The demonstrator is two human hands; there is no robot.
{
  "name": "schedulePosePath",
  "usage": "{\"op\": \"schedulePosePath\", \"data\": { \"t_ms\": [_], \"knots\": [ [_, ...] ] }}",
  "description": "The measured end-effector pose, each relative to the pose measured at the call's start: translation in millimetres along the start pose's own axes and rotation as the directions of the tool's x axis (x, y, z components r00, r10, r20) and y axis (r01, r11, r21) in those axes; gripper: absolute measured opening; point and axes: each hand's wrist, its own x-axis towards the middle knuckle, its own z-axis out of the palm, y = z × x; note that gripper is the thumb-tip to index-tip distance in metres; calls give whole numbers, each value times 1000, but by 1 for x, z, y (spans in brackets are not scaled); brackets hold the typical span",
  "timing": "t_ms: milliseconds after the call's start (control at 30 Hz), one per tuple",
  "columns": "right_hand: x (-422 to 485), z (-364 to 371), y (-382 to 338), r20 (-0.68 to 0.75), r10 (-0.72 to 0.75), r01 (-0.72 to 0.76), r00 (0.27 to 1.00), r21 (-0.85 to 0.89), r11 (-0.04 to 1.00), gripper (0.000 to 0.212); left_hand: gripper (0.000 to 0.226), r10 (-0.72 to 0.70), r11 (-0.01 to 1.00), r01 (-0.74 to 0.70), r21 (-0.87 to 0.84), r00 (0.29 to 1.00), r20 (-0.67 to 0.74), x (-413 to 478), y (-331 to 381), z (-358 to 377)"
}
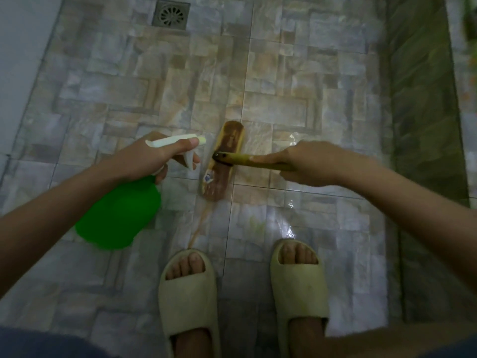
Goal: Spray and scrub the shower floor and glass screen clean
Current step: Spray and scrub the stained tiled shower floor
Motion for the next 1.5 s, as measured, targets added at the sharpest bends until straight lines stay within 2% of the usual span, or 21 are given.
{"op": "schedulePosePath", "data": {
  "t_ms": [100, 233, 400, 533, 667, 800, 867, 967, 1067, 1200, 1333, 1500],
  "knots": [
    [8, -21, 0, 70, -20, 23, 997, -45, 999, 63, 60, -5, 1000, 3, -20, 996, -86, -14, -8, 0],
    [32, -52, -2, 150, -60, 80, 987, -135, 988, 58, 66, 8, 1000, -12, -22, 983, -183, -33, -20, -1],
    [56, -82, -6, 257, -76, 132, 964, -208, 969, 62, 66, -46, 997, 34, -66, 982, -181, -67, -38, -13],
    [65, -90, -3, 322, -37, 98, 946, -174, 980, 68, 67, -88, 991, 75, -114, 990, -115, -66, -46, -18],
    [50, -90, -3, 284, 61, -22, 957, -141, 990, 64, 75, -88, 989, 86, -117, 996, -10, -56, -54, -26],
    [27, -78, -11, 185, 150, -123, 971, -150, 981, 58, 62, -29, 993, 28, -111, 1000, -8, -43, -69, -39],
    [14, -66, -29, 108, 195, -178, 975, -153, 972, 57, 63, 7, 995, -4, -99, 1000, 24, -36, -72, -43],
    [-2, -42, -67, 21, 332, -326, 943, -148, 934, 56, 73, 57, 996, -50, -76, 994, 89, -20, -65, -48],
    [-10, -15, -96, 10, 450, -446, 893, -114, 888, 58, 59, 79, 996, -72, -56, 988, 132, -8, -58, -47],
    [-32, -5, -91, 22, 507, -503, 862, -94, 859, 60, 51, 107, 993, -101, -59, 987, 120, -6, -47, -38],
    [-43, 10, -85, -22, 538, -536, 842, -136, 833, 69, 72, 103, 992, -95, -82, 989, 103, -7, -34, -23],
    [-52, 40, -77, -99, 508, -515, 855, -64, 855, 87, 80, 63, 997, -64, 40, 997, 44, -1, -26, 4]
  ]
}}
